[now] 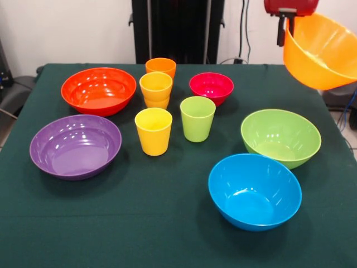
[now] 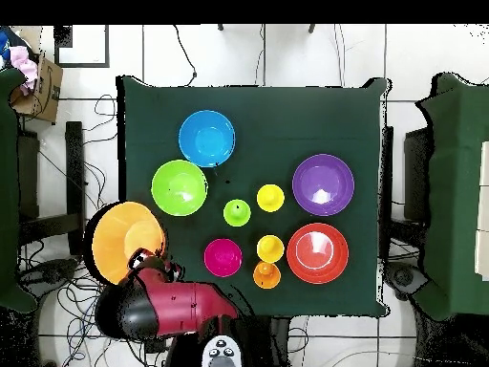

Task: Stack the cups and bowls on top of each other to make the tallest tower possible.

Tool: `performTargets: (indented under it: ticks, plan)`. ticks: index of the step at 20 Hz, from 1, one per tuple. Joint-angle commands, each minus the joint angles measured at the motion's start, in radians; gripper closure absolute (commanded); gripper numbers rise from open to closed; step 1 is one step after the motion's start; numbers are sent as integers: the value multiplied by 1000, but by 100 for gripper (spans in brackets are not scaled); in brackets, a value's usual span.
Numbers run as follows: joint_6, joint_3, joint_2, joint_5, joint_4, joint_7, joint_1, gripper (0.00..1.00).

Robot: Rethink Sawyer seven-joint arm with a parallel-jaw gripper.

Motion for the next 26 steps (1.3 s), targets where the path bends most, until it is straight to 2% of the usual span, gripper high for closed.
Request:
performTargets:
  ticks: [1, 5, 10, 15, 18, 23, 26]
  plan:
    - [211, 171, -138, 48, 34, 42, -85, 100]
    - [295, 167, -168, 54, -22, 16, -110, 100]
    - [339, 166, -109, 24, -126, -18, -149, 100]
    - [376, 156, -65, -9, -216, -23, -150, 100]
    - [362, 149, -21, -37, -255, -35, -151, 100]
    - [270, 115, 118, -98, -341, -42, -129, 100]
    - [264, 125, 137, -113, -357, -52, -142, 100]
